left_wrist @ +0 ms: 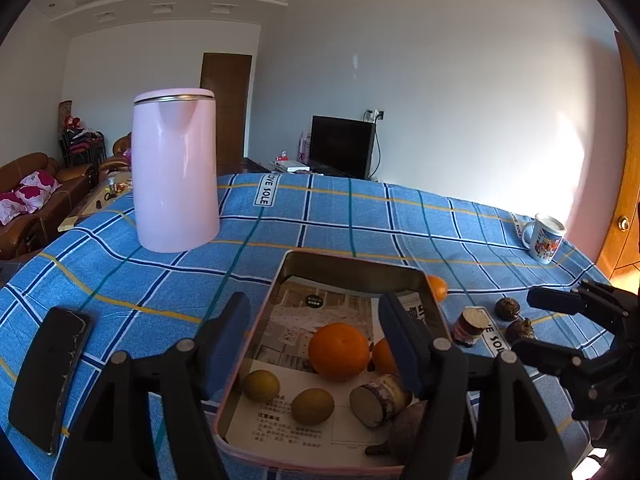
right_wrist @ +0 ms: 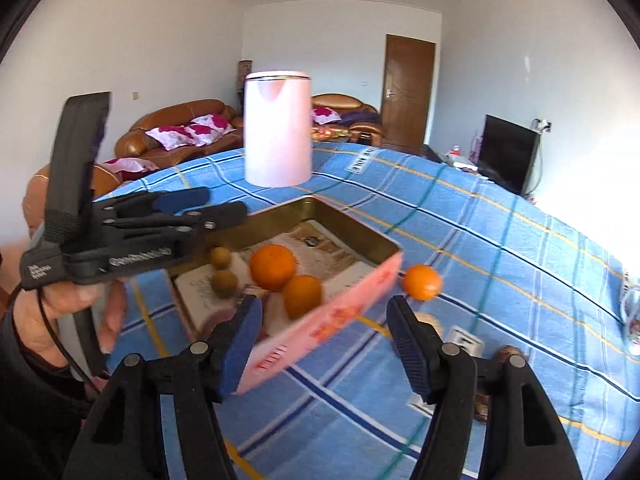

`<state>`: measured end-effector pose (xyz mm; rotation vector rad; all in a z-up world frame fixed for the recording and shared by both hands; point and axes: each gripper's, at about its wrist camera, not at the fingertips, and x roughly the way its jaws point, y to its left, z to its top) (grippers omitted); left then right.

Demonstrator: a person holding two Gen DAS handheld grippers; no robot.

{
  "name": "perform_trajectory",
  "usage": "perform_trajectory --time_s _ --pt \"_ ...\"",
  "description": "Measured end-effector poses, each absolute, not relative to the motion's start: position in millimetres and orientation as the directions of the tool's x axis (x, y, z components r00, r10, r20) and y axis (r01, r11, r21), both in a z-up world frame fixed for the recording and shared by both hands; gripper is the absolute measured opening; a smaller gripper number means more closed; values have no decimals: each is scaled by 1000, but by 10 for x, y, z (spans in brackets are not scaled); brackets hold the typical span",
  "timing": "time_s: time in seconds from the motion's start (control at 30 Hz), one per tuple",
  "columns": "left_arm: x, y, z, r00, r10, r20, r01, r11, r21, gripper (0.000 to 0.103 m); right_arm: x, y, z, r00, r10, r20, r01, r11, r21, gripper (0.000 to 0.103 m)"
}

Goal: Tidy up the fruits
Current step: 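Open the left tool over the tin while the right drops the passion fruit in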

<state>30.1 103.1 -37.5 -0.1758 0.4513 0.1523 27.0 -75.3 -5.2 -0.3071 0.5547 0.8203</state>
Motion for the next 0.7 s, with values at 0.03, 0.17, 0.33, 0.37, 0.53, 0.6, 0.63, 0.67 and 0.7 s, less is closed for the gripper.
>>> perform_trajectory --time_s 0.03,0.17,0.33,0.37,0.53,0.6,0.63,0.67,0.7 --pt "308 989 -368 891 100 -442 -177 975 -136 72 333 -861 -57 577 578 -577 -734 676 -58 66" --pt "377 851 -370 893 79 -442 -156 978 -141 76 611 -1144 -103 624 513 -589 -661 749 -47 66" --pt "447 729 -343 888 79 -454 -142 984 -106 76 870 -949 -253 547 521 -655 -684 730 10 66" --pt "449 716 -328 888 78 -453 -139 985 -102 76 918 -887 -301 534 512 -673 -685 728 10 66" --pt "476 635 -258 890 61 -452 -115 989 -92 76 1158 -690 -562 453 470 -758 -685 727 42 36" --pt "493 583 -222 893 47 -448 -100 991 -94 76 1126 -707 -560 454 468 -758 -691 722 33 36" --pt "500 544 -205 895 36 -445 -87 992 -96 76 1093 -764 -527 454 486 -746 -688 723 52 36" --pt "509 495 -193 896 24 -443 -74 993 -95 76 1046 -854 -469 472 505 -723 -679 731 67 36" --pt "524 434 -185 897 12 -443 -58 994 -91 76 982 -971 -405 504 511 -696 -663 745 67 36"
